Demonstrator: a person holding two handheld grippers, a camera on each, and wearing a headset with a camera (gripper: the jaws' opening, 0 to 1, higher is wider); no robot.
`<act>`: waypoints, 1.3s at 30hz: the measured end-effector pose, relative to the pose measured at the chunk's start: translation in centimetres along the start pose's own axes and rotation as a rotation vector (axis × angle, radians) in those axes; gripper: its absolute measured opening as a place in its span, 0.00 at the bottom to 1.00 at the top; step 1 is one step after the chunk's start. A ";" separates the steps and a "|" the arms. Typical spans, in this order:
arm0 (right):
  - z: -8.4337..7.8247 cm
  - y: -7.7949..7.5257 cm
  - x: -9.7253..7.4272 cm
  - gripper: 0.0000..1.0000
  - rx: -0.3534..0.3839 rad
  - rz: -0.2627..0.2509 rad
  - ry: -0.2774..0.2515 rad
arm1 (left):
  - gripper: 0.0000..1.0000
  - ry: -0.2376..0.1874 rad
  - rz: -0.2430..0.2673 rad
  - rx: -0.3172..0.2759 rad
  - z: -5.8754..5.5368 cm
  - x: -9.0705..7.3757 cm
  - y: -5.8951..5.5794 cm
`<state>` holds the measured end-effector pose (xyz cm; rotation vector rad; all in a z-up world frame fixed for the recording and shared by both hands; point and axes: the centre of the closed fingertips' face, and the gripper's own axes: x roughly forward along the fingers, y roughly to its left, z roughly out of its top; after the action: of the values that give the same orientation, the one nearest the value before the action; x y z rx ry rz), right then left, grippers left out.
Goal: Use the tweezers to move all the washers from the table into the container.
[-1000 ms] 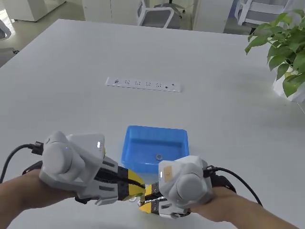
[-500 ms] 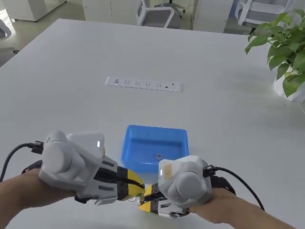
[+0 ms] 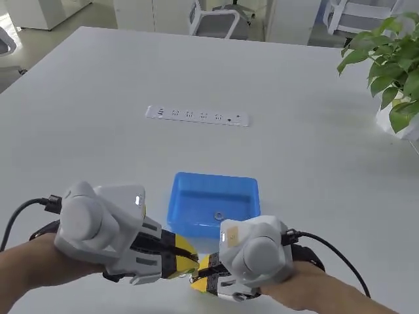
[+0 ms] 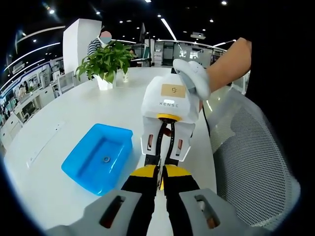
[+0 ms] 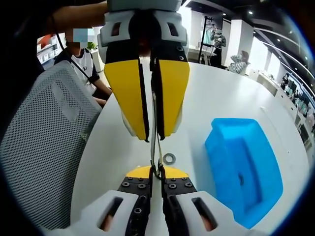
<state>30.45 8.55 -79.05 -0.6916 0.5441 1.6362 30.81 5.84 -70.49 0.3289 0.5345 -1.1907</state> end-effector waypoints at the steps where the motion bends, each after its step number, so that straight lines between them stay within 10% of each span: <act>1: 0.0 0.0 0.0 0.07 0.001 -0.001 -0.001 | 0.09 0.000 0.000 0.000 0.0 0.0 0.0; 21: 0.3 0.1 -0.6 0.07 0.001 -0.008 -0.005 | 0.31 -0.036 0.037 -0.085 -0.4 -1.8 0.4; 39: 1.6 0.0 -2.7 0.07 -0.017 -0.020 -0.017 | 0.70 -0.074 0.104 -0.172 -1.0 -3.3 0.9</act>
<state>30.46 7.77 -76.05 -0.6929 0.5095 1.6281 30.57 9.28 -69.50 0.1628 0.5455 -1.0449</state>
